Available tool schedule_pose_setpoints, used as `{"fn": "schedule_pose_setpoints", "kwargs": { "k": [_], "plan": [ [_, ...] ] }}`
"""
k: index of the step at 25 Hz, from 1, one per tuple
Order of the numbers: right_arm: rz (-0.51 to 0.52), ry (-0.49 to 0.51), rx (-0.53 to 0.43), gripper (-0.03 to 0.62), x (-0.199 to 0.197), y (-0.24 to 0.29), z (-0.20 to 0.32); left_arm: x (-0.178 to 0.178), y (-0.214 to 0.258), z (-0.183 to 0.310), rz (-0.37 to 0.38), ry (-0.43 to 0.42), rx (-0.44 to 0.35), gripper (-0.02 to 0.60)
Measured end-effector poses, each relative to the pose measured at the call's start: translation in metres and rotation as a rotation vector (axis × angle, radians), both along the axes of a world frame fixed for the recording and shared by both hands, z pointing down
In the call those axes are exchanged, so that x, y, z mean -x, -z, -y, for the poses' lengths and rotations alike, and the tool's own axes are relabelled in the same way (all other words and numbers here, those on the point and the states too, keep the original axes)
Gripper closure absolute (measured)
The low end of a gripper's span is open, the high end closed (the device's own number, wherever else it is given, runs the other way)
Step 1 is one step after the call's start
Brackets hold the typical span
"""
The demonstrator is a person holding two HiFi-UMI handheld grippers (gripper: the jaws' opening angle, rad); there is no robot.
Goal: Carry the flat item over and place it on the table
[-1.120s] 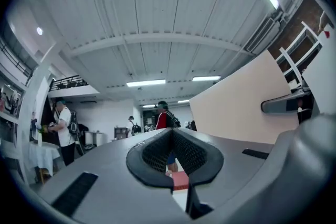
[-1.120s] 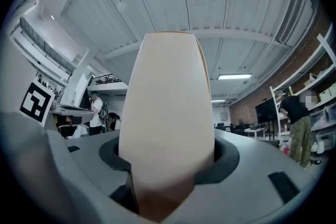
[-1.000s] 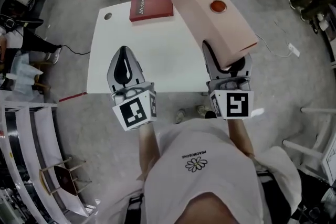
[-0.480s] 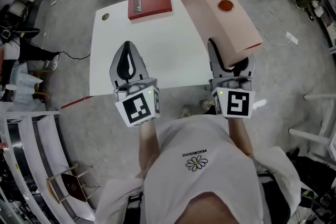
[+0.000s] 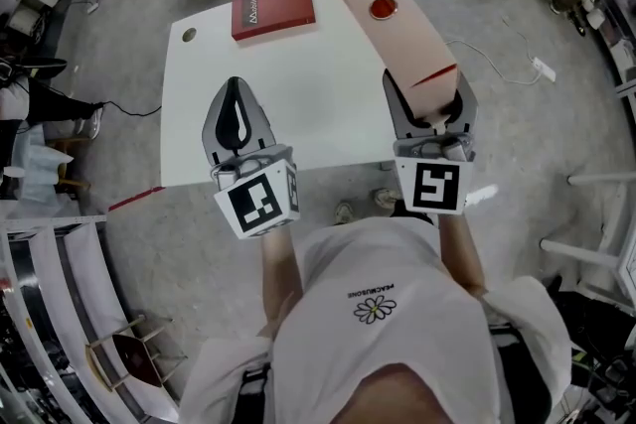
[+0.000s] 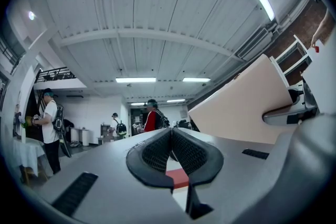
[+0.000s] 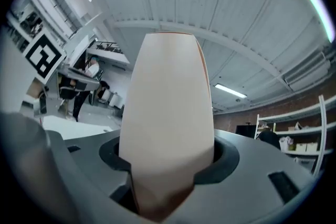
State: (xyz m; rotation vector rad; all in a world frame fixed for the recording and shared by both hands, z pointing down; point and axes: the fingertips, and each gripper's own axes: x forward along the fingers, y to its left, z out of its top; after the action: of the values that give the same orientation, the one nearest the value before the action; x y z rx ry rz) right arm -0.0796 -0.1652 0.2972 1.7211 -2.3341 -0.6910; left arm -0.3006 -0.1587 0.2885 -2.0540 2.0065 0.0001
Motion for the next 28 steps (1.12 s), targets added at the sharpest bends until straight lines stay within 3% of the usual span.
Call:
{"fn": "schedule_pose_setpoints", "kwargs": {
  "k": [2, 4, 15, 28],
  "plan": [
    [-0.145, -0.014, 0.033, 0.304, -0.003, -0.009, 0.005, -0.005, -0.001, 0.002, -0.007, 0.001, 0.004, 0.566],
    [-0.227, -0.026, 0.039, 0.304, -0.006, -0.016, 0.009, -0.011, -0.004, 0.004, -0.009, 0.0, 0.01, 0.566],
    [-0.795, 0.039, -0.052, 0.304, 0.017, -0.064, 0.032, -0.005, -0.025, 0.012, -0.008, 0.053, 0.065, 0.566],
    [-1.088, 0.126, -0.003, 0.304, 0.035, -0.145, 0.05, 0.01, -0.043, 0.012, 0.006, 0.084, 0.114, 0.566]
  ]
}}
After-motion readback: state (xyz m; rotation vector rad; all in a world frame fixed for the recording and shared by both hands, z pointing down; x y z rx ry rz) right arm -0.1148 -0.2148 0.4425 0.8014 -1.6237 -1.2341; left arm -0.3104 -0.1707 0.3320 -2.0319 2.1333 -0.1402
